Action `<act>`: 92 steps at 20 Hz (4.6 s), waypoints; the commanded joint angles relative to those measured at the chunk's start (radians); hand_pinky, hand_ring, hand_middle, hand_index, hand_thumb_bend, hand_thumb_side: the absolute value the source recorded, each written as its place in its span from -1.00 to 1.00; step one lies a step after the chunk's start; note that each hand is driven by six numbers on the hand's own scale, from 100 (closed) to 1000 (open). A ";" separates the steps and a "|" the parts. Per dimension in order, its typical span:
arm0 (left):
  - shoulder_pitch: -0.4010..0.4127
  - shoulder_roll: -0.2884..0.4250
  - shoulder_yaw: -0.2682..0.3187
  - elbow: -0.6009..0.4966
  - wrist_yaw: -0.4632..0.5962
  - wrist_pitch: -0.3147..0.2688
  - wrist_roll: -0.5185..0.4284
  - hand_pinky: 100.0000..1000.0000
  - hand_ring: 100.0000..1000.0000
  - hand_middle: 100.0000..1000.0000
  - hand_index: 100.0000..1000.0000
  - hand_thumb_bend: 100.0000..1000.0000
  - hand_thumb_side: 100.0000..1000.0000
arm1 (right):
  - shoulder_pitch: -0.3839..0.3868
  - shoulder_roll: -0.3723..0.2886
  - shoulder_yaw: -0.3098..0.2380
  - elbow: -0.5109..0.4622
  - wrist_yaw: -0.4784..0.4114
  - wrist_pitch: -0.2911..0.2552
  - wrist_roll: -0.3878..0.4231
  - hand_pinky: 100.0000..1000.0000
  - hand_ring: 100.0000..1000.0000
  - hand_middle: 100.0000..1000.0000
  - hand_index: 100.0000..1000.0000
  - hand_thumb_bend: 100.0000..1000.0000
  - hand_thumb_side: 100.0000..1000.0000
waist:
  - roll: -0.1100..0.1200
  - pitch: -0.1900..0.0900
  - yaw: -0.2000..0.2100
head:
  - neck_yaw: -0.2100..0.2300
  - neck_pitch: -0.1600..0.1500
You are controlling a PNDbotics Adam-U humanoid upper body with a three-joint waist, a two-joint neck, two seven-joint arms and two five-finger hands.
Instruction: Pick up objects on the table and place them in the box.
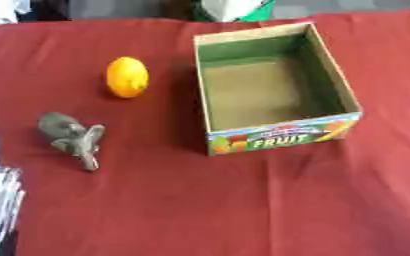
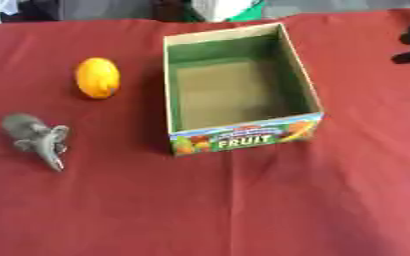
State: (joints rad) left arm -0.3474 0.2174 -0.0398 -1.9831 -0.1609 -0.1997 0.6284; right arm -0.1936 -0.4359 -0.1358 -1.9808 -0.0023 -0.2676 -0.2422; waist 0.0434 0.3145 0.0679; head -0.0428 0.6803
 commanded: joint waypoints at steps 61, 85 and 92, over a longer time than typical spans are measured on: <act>-0.390 0.780 -0.242 0.419 -0.658 -0.061 -0.737 0.80 0.86 0.96 1.00 0.74 0.20 | -0.001 -0.057 0.011 -0.019 -0.003 -0.011 0.015 0.09 0.34 0.20 0.50 -1.00 1.00 | -0.014 -0.048 -0.045 | -0.006 0.002; -0.355 0.819 -0.275 0.444 -0.727 -0.198 -1.099 0.79 0.79 0.92 1.00 0.77 -0.21 | 0.002 -0.053 0.013 -0.019 0.002 0.000 0.018 0.09 0.34 0.19 0.49 -1.00 1.00 | -0.011 -0.042 -0.044 | 0.002 -0.018; -0.372 0.792 -0.310 0.447 -0.632 -0.163 -1.203 0.78 0.76 0.88 1.00 0.74 -0.21 | 0.000 -0.048 0.014 -0.019 0.004 0.003 0.022 0.09 0.33 0.19 0.48 -1.00 1.00 | -0.010 -0.035 -0.050 | 0.014 -0.021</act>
State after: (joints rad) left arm -0.7004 0.9889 -0.3546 -1.5237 -0.8121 -0.3678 -0.5564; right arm -0.1850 -0.4631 -0.1168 -1.9808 -0.0022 -0.2655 -0.2218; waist 0.0327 0.2955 0.0191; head -0.0328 0.6705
